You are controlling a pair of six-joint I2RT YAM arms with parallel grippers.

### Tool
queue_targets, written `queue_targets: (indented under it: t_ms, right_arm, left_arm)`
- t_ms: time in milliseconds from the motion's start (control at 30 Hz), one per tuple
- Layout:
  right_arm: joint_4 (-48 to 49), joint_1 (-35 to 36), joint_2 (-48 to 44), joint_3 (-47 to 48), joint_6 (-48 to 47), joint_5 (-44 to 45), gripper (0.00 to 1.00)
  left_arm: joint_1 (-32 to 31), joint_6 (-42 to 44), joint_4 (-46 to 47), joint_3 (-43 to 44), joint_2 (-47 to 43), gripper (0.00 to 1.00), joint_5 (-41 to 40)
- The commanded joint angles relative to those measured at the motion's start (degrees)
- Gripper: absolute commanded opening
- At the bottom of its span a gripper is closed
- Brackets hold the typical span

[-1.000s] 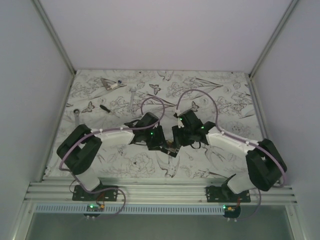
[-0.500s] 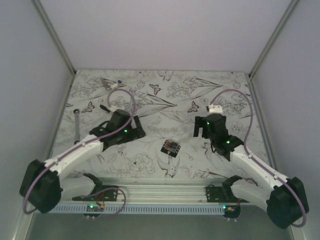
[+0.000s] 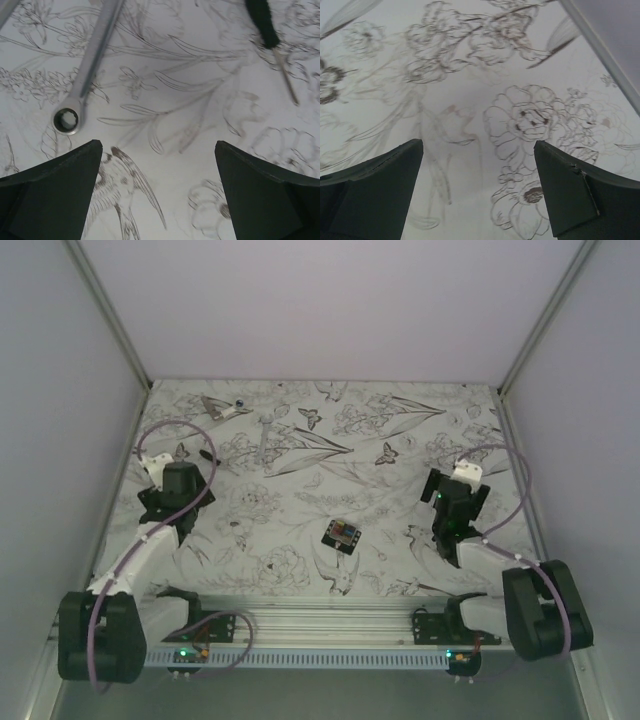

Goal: Snap on the fuse box
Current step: Reset both arms

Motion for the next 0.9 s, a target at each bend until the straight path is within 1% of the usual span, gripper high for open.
queue_targets:
  t_ms: [0, 33, 100, 167, 267, 333, 367, 400, 433, 500, 533, 567, 600, 633, 867]
  right_arm:
    - [23.21, -4.81, 3.77, -4.87, -0.85, 2.56, 0.99]
    - [23.92, -5.76, 3.45, -5.43, -0.65, 1.07, 0.99]
    - [28.68, -8.07, 3.03, -7.6, -1.41, -5.73, 1.0]
    - [29.44, -9.64, 3.29, -7.92, -2.14, -10.47, 1.0]
    - [32.99, -11.08, 5.5, -7.93, -4.02, -14.09, 0.99]
    - [39.59, -12.67, 10.6, -8.4, -3.14, -14.64, 1.0]
    - [38.51, -12.89, 11.27, -7.2, -3.67, -15.99, 1.0]
    - [35.1, -12.96, 11.14, -5.76, -4.85, -18.78, 1.0]
    - [37.29, -12.96, 12.77, -6.1, -6.39, -22.63, 1.0]
    - [45.74, -12.94, 18.09, -7.28, -8.63, -28.53, 0.99]
    - [42.9, -12.96, 17.47, -6.14, -9.45, -30.21, 1.0]
    - [38.58, -12.96, 16.68, -4.84, -10.31, -31.68, 1.0]
    - [40.48, -12.92, 18.1, -4.59, -10.87, -33.42, 1.0]
    - [38.76, -12.88, 17.4, -4.2, -11.2, -34.02, 1.0]
    - [37.63, -12.9, 17.45, -3.81, -10.92, -33.61, 1.0]
  left_arm:
    - [3.14, 10.82, 18.64, -5.15, 3.76, 1.0, -2.67]
    - [3.63, 12.05, 20.52, -5.14, 5.66, 1.0, -1.53]
    - [4.03, 13.82, 23.73, -4.44, 10.45, 1.0, 1.13]
    - [4.11, 15.53, 28.0, -3.53, 17.73, 1.0, 3.82]
    - [3.83, 19.13, 31.53, -0.91, 23.64, 1.0, 9.09]
    - [2.43, 21.54, 31.91, -0.78, 24.31, 1.0, 10.84]
    - [1.83, 22.76, 33.86, -2.07, 24.09, 1.0, 11.73]
    - [1.3, 24.05, 37.49, -3.61, 23.75, 0.99, 12.81]
    - [0.86, 25.28, 41.26, -5.73, 23.46, 0.99, 14.61]
    - [0.77, 27.03, 47.63, -9.33, 23.34, 1.0, 18.84]
    - [0.77, 28.16, 52.47, -10.78, 24.96, 1.0, 21.6]
    - [0.88, 28.33, 53.43, -11.39, 25.35, 1.0, 22.08]
    - [1.01, 28.11, 53.05, -11.2, 25.23, 1.0, 22.04]
    - [1.03, 28.17, 52.95, -11.1, 25.23, 1.0, 22.1]
    - [1.03, 28.13, 52.94, -11.2, 25.16, 1.0, 22.09]
